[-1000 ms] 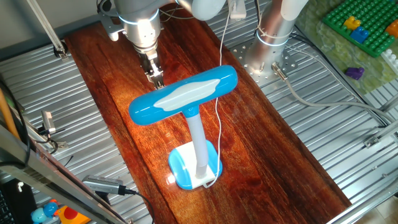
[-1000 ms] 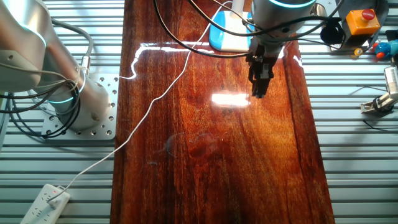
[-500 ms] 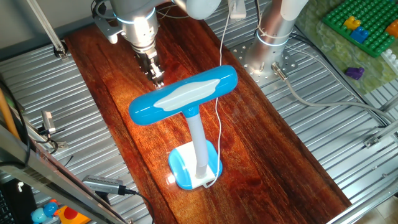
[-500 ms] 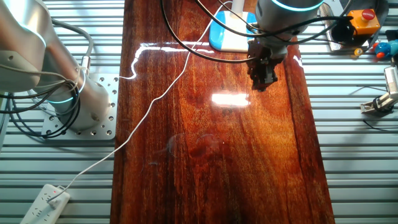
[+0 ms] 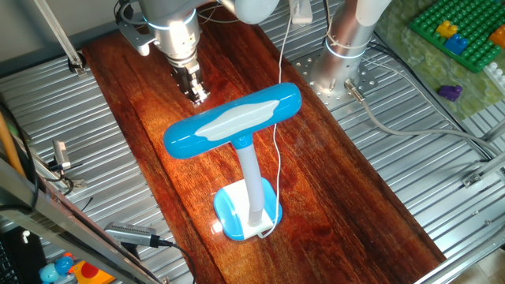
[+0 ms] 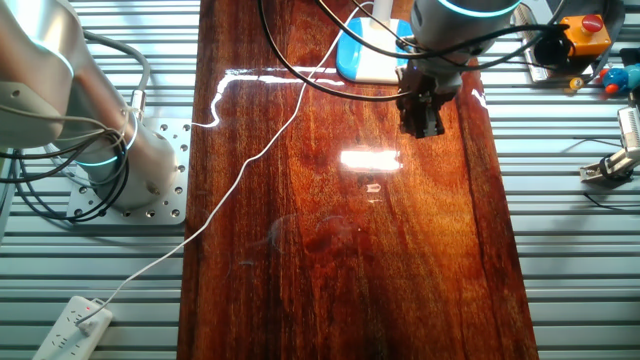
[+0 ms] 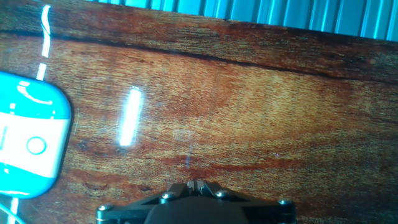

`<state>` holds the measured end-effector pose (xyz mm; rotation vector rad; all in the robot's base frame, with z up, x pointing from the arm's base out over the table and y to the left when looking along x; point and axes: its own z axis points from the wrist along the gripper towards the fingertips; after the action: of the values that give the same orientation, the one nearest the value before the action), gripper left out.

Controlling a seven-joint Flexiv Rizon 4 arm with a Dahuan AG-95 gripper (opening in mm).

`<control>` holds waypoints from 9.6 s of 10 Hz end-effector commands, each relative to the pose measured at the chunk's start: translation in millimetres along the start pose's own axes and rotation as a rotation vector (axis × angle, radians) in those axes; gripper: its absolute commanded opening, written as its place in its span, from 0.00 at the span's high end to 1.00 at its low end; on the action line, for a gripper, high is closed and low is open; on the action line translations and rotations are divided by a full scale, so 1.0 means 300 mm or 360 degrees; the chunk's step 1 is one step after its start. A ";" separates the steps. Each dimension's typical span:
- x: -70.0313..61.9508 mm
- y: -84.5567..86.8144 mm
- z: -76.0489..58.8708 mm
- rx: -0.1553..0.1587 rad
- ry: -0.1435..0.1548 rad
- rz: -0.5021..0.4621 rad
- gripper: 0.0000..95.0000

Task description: Turn off the desk lamp by pressing the button

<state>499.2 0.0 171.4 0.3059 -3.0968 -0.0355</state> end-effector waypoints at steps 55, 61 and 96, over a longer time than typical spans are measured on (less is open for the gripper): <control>-0.237 0.170 0.204 -0.0934 0.0119 -0.0306 1.00; -0.083 0.478 0.298 -0.0962 0.0051 -0.0162 1.00; -0.091 0.391 0.144 -0.0415 0.0043 -0.0281 1.00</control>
<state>494.3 153.3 110.6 0.4238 -2.9495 -0.7265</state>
